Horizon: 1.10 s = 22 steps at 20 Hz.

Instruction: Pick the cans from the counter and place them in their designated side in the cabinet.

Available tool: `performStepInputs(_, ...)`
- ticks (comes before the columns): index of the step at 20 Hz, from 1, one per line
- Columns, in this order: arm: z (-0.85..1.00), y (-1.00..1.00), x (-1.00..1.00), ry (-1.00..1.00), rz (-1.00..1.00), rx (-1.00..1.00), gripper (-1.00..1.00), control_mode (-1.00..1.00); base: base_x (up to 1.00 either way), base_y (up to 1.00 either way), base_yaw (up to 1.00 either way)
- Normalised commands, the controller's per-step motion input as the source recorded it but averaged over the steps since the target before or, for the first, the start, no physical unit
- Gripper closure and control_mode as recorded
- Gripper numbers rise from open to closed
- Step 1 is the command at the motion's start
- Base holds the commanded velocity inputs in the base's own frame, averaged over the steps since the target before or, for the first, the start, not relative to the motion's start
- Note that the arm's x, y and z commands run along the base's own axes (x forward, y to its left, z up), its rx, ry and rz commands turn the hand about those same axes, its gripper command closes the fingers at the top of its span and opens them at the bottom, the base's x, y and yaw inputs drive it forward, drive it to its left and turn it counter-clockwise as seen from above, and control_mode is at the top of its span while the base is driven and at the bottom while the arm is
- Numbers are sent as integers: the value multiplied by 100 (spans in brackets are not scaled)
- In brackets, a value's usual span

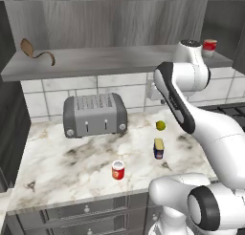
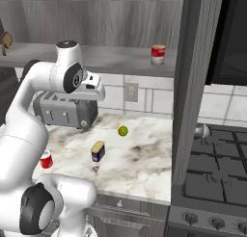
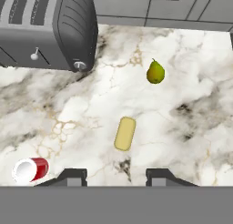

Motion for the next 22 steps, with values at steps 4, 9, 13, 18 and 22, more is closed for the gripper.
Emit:
performStepInputs(4,0,0,-1,0,0,0,-100,-100,0,0,0)
performStepInputs(9,-12,0,-9,0,-2,3,-100,-100,0,0,0)
performStepInputs(13,-22,0,-1,2,-3,0,-100,-100,0,0,0)
performStepInputs(18,-13,0,0,4,-3,-1,-100,-100,0,0,0)
performStepInputs(22,-8,0,0,3,-3,0,-100,-100,0,0,0)
